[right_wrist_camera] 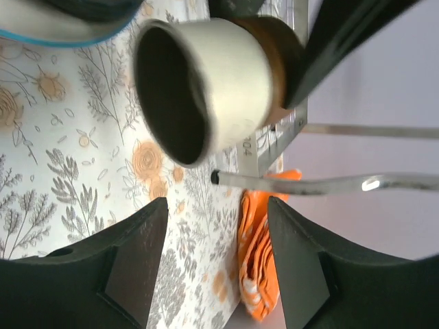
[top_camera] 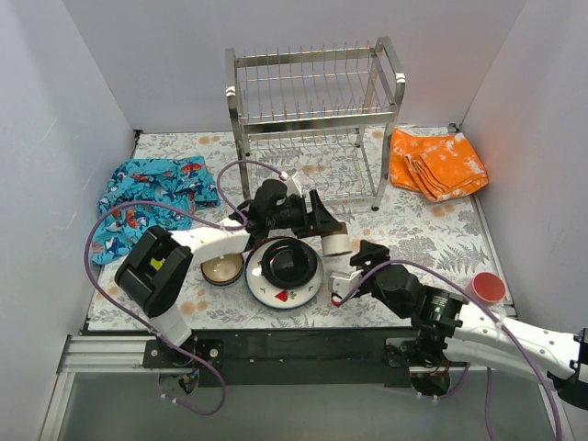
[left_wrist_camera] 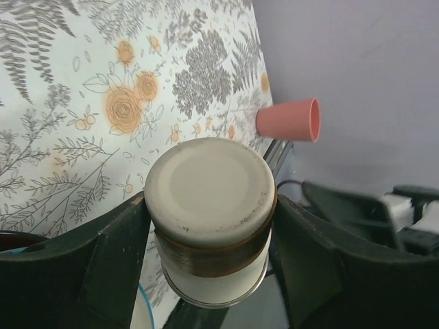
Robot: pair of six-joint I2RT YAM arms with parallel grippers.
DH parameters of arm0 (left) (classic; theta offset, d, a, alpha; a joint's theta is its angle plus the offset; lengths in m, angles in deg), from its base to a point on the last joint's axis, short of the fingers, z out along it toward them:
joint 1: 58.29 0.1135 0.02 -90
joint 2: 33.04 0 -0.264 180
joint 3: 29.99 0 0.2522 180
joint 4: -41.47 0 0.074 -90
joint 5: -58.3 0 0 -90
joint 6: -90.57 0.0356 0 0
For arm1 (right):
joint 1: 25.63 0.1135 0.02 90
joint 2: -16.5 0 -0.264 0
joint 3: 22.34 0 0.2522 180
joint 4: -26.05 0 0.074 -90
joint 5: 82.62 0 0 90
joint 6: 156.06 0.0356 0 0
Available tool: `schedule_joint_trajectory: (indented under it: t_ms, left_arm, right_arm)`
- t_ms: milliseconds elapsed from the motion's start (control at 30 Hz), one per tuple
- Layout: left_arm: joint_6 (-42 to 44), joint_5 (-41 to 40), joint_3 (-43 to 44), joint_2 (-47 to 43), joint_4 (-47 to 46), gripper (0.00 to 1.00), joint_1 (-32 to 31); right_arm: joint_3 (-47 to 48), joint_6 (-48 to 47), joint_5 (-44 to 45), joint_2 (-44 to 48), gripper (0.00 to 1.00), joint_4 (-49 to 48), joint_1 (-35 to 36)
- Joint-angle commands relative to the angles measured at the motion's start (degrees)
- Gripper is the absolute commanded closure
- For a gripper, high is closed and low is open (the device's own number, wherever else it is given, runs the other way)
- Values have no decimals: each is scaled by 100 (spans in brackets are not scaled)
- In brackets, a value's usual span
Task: Load the mixed dishes into the dish rack
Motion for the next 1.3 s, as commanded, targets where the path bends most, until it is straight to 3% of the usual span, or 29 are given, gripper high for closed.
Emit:
schedule_joint_trajectory:
  t_ms: [0, 267, 500, 633, 800, 967, 1267]
  left_arm:
    - [1831, -345, -217, -486, -259, 69, -458]
    - [3618, -1004, -543, -495, -812, 73, -811]
    - [4725, -1541, -218, -232, -1683, 75, -811]
    - [5262, -1751, -191, -21, -2559, 76, -811]
    - [6034, -2612, -33, 497, -3737, 78, -802]
    - [6265, -3034, 378, 1288, -4522, 80, -627]
    - [6361, -3413, 1451, 2334, -4663, 82, -188]
  right_arm:
    - [497, 715, 718, 460, 32, 1621, -32]
    - [577, 565, 833, 593, 31, 1606, -384]
    - [647, 925, 886, 733, 31, 1570, -1050]
    - [594, 1127, 842, 777, 31, 1632, -1368]
    - [506, 1224, 798, 786, 31, 1632, -1640]
    - [559, 1312, 763, 698, 31, 1641, -1764]
    - [559, 1514, 640, 487, 31, 1649, -1843]
